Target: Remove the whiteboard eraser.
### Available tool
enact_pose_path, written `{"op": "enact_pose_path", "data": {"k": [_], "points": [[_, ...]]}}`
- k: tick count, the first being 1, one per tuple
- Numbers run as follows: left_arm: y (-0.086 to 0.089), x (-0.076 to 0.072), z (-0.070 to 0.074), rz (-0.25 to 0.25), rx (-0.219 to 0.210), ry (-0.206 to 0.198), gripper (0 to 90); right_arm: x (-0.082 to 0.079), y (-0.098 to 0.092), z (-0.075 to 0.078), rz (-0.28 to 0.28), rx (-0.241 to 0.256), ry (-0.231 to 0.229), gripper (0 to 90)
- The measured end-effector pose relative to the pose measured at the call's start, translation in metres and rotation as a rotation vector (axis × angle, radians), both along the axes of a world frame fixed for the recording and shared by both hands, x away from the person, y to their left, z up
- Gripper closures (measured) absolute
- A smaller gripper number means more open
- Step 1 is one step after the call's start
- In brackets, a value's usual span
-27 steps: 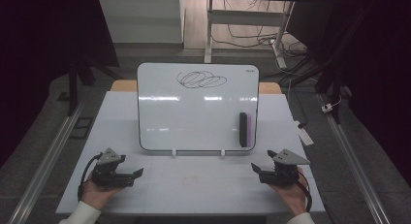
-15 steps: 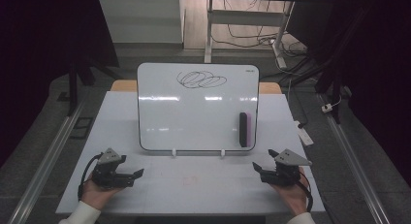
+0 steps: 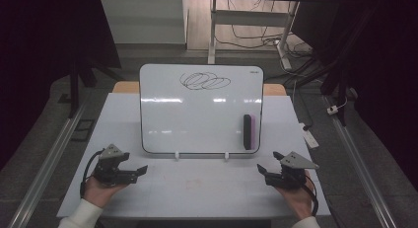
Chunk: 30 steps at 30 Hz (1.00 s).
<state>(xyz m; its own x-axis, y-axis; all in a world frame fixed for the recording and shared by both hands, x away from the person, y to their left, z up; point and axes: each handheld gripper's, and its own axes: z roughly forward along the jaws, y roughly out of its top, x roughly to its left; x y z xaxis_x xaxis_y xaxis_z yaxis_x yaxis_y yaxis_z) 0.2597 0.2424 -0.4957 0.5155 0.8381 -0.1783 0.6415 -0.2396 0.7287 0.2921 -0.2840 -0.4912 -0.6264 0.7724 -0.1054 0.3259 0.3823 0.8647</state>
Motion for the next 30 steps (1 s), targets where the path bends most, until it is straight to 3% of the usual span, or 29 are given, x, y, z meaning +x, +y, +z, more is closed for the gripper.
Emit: {"op": "enact_pose_path", "data": {"k": [9, 16, 24, 30], "points": [[-0.001, 0.004, 0.005, 0.007, -0.003, -0.015, 12.1, -0.001, 0.002, 0.003, -0.002, -0.005, -0.019, 24.4], [0.002, 0.002, 0.004, -0.011, -0.011, -0.024, 12.5, -0.001, 0.016, 0.024, -0.056, -0.022, -0.059, 26.6], [0.002, 0.001, 0.001, -0.034, -0.011, -0.021, 12.7, 0.014, 0.042, 0.042, -0.101, -0.025, -0.035, 30.4], [0.001, 0.001, 0.001, -0.029, -0.005, -0.021, 12.7, 0.029, 0.063, 0.046, -0.124, -0.042, -0.016, 35.7]]}}
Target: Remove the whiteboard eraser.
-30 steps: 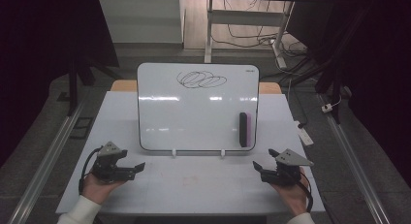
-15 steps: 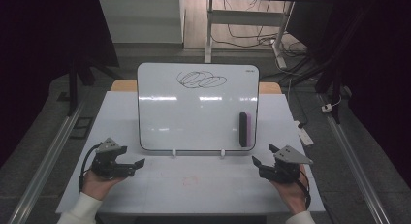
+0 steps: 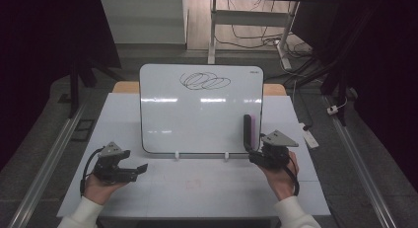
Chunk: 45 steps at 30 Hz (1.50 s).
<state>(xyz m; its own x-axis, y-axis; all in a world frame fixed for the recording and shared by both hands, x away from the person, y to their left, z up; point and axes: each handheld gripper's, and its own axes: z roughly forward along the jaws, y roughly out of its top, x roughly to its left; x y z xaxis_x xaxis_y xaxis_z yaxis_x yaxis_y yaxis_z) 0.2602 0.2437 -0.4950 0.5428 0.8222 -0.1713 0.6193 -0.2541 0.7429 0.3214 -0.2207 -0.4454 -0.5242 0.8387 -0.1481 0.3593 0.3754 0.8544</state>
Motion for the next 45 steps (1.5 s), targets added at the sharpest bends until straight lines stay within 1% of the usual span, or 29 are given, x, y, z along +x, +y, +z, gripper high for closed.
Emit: {"op": "enact_pose_path", "data": {"k": [2, 4, 7, 8, 9, 10, 11, 13, 18, 20, 24, 27, 31, 37, 39, 45], "points": [[0.0, 0.0, 0.0, 0.002, 0.0, -0.002, 12.7, 0.005, 0.005, -0.001, -0.009, 0.0, 0.011, 38.2], [-0.001, 0.0, -0.001, 0.005, 0.002, 0.0, 12.7, 0.007, 0.009, -0.004, -0.019, -0.012, 0.009, 39.8], [-0.002, 0.001, -0.001, 0.007, 0.007, 0.001, 12.6, 0.007, 0.011, -0.009, -0.03, 0.003, 0.004, 42.1], [-0.002, 0.001, -0.001, 0.006, 0.011, 0.0, 12.5, 0.008, 0.012, -0.011, -0.026, 0.005, 0.012, 41.8], [-0.003, 0.0, -0.002, 0.008, 0.014, -0.003, 12.4, 0.009, 0.013, -0.011, -0.031, -0.011, 0.018, 42.1], [-0.003, -0.001, -0.002, 0.01, 0.018, -0.004, 12.4, 0.009, 0.013, -0.012, -0.043, -0.026, 0.011, 43.5], [-0.003, -0.001, -0.001, 0.012, 0.019, -0.005, 12.4, 0.01, 0.013, -0.012, -0.04, -0.02, 0.004, 44.9], [-0.002, -0.001, -0.002, 0.019, 0.015, -0.007, 12.4, 0.011, 0.011, -0.011, -0.041, -0.009, 0.004, 46.8], [-0.002, 0.0, -0.003, 0.024, 0.013, -0.003, 12.4, 0.011, 0.01, -0.013, -0.049, -0.011, -0.011, 53.5], [-0.002, 0.0, -0.003, 0.027, 0.014, 0.0, 12.4, 0.011, 0.011, -0.013, -0.053, -0.015, -0.016, 54.4], [-0.001, 0.0, -0.004, 0.025, 0.012, 0.0, 12.4, 0.01, 0.012, -0.013, -0.074, -0.002, -0.011, 57.7], [0.0, 0.0, -0.003, 0.026, 0.009, -0.004, 12.4, 0.009, 0.012, -0.014, -0.091, -0.005, -0.013, 61.0], [0.0, -0.001, -0.003, 0.027, 0.009, -0.005, 12.5, 0.008, 0.011, -0.014, -0.099, 0.003, -0.014, 64.3], [0.0, 0.0, -0.004, 0.027, 0.01, -0.004, 12.5, 0.007, 0.009, -0.014, -0.106, 0.01, -0.018, 66.4], [0.001, -0.001, -0.004, 0.026, 0.01, -0.004, 12.6, 0.007, 0.009, -0.015, -0.109, 0.012, -0.028, 67.1], [0.002, -0.001, -0.004, 0.029, 0.003, -0.002, 13.0, 0.005, 0.007, -0.015, -0.105, 0.02, -0.039, 68.1]]}}
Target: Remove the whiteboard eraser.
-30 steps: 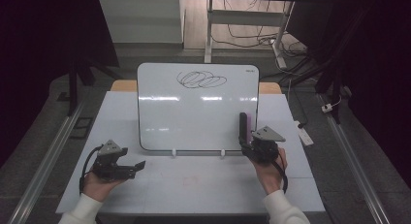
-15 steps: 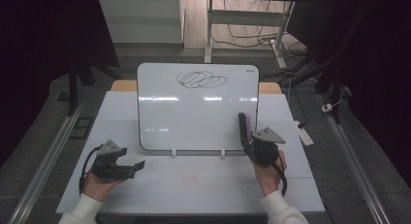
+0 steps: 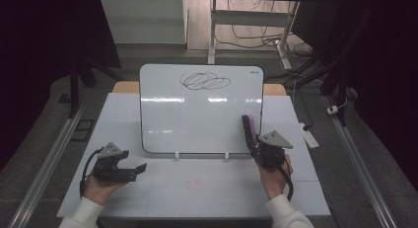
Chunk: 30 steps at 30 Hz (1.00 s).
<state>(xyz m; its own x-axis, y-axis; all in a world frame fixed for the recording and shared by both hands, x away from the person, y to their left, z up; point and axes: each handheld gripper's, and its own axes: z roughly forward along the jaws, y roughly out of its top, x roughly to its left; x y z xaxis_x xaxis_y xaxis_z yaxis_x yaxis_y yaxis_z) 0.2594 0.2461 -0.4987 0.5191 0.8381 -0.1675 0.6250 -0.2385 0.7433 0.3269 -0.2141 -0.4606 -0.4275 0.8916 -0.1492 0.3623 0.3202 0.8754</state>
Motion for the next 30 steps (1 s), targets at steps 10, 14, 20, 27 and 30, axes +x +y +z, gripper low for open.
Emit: {"op": "enact_pose_path", "data": {"k": [10, 14, 20, 27, 30], "points": [[0.0, -0.001, 0.0, 0.004, -0.001, 0.001, 13.0, -0.009, -0.001, 0.01, 0.033, 0.023, -0.042, 68.7], [0.0, 0.0, 0.0, 0.003, -0.002, 0.003, 13.0, -0.012, -0.004, 0.012, 0.051, 0.035, -0.046, 68.7], [0.0, 0.0, 0.0, -0.001, -0.003, 0.006, 13.0, -0.024, -0.004, 0.012, 0.1, 0.036, -0.054, 68.6], [0.0, -0.001, 0.0, -0.004, -0.009, 0.008, 13.0, -0.035, -0.004, 0.01, 0.153, 0.037, -0.05, 68.6], [0.001, -0.001, 0.001, -0.005, -0.014, 0.01, 13.1, -0.037, -0.001, 0.009, 0.175, 0.033, -0.047, 68.6]]}}
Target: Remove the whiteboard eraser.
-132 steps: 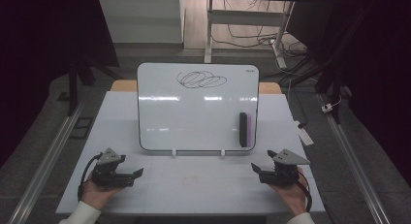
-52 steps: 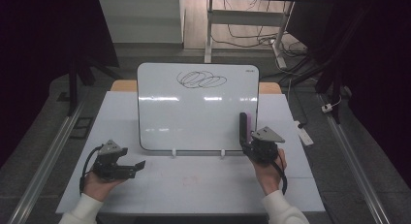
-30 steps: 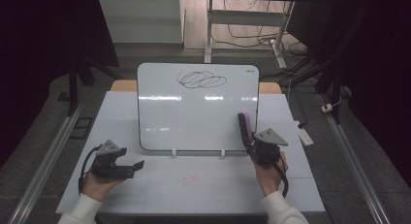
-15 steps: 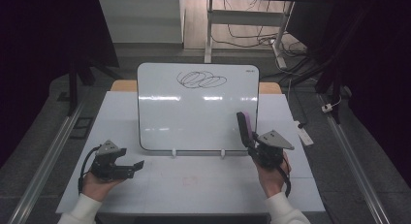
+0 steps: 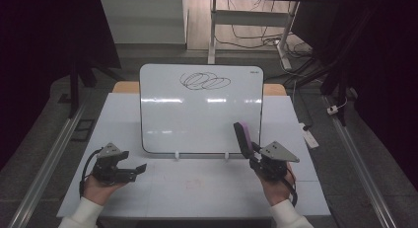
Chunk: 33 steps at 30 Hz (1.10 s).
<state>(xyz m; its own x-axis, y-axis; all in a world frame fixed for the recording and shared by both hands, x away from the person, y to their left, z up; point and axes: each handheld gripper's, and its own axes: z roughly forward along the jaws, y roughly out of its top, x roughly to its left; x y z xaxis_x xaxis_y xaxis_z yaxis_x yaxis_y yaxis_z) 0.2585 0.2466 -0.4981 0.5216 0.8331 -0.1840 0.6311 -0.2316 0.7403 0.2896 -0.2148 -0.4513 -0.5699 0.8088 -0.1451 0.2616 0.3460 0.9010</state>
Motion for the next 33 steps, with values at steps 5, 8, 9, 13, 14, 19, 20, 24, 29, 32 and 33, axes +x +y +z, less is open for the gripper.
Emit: {"op": "enact_pose_path", "data": {"k": [5, 8, 9, 13, 14, 19, 20, 24, 29, 32, 33], "points": [[0.0, 0.0, 0.001, -0.007, -0.01, 0.004, 13.3, -0.004, 0.005, -0.001, 0.045, -0.002, 0.0, 68.6], [0.001, -0.001, 0.003, -0.012, -0.029, 0.006, 13.5, -0.006, 0.008, -0.003, 0.076, -0.001, 0.006, 68.6], [0.002, -0.001, 0.003, -0.012, -0.031, 0.006, 13.6, -0.007, 0.01, -0.003, 0.086, -0.005, 0.009, 68.6], [0.002, -0.002, 0.006, -0.021, -0.052, 0.004, 14.1, -0.01, 0.018, -0.006, 0.128, -0.017, 0.014, 68.6], [0.001, -0.002, 0.007, -0.025, -0.057, 0.003, 14.5, -0.011, 0.02, -0.007, 0.14, -0.021, 0.016, 68.6], [-0.002, -0.002, 0.01, -0.046, -0.076, 0.01, 14.8, -0.013, 0.031, -0.013, 0.186, -0.037, 0.032, 68.6], [-0.003, -0.002, 0.011, -0.052, -0.076, 0.01, 14.7, -0.013, 0.033, -0.014, 0.192, -0.04, 0.034, 68.6], [-0.008, -0.003, 0.013, -0.075, -0.077, 0.011, 15.1, -0.015, 0.039, -0.016, 0.214, -0.047, 0.036, 68.6], [-0.016, -0.002, 0.016, -0.099, -0.076, 0.011, 15.3, -0.017, 0.048, -0.019, 0.241, -0.063, 0.038, 68.6], [-0.02, -0.002, 0.018, -0.113, -0.074, 0.012, 15.1, -0.018, 0.054, -0.022, 0.256, -0.076, 0.042, 68.6], [-0.021, -0.002, 0.018, -0.118, -0.073, 0.011, 15.1, -0.019, 0.056, -0.023, 0.261, -0.078, 0.043, 68.5]]}}
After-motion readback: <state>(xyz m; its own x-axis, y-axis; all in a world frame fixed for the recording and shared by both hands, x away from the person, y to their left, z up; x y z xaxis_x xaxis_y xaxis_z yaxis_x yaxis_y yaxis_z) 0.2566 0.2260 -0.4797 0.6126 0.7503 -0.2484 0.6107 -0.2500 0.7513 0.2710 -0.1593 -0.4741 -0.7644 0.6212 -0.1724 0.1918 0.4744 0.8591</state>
